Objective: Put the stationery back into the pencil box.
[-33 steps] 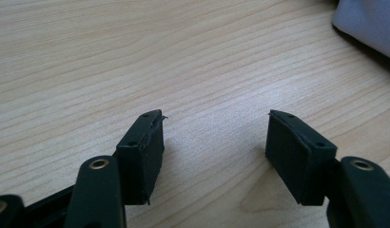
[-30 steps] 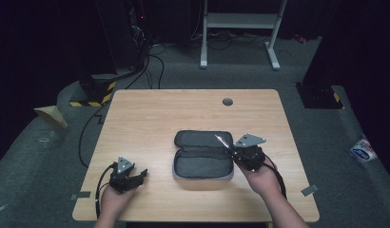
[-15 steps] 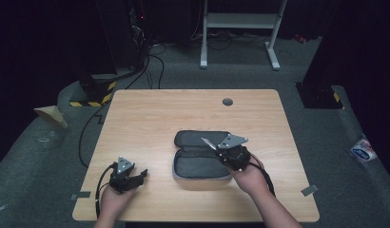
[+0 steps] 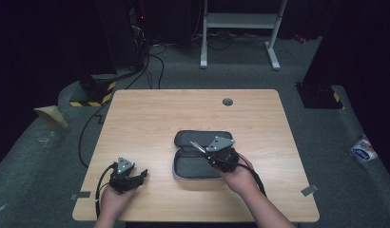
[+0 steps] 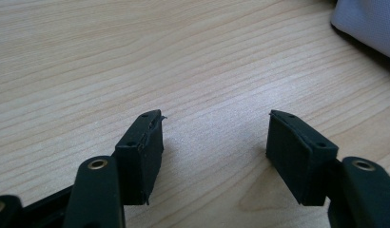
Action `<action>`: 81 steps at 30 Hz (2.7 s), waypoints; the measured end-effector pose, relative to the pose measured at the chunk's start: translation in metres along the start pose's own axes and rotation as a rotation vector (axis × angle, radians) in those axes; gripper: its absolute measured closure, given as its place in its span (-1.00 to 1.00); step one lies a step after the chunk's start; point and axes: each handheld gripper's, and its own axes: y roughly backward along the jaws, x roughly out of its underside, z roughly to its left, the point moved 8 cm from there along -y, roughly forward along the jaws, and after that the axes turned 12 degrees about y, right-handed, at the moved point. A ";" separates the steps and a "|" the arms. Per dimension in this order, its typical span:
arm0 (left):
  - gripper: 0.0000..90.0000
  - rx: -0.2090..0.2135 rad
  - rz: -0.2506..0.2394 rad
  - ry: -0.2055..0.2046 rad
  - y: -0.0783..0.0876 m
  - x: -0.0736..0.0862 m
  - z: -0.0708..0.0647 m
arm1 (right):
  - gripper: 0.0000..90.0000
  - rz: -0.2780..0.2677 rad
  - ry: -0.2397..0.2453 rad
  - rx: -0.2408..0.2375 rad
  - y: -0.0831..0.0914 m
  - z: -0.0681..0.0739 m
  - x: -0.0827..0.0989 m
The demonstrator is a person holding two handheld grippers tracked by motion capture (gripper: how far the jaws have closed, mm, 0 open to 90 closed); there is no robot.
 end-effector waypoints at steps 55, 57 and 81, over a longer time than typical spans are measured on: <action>-0.18 0.001 0.001 -0.002 0.000 0.000 0.000 | 0.38 0.012 -0.025 -0.046 -0.021 0.026 0.013; -0.18 0.002 0.000 -0.002 0.000 0.000 0.000 | 0.35 0.003 -0.047 -0.039 -0.017 0.024 0.015; -0.18 0.001 0.001 -0.002 0.000 0.000 0.000 | -0.12 -0.097 -0.172 0.083 0.015 -0.005 0.045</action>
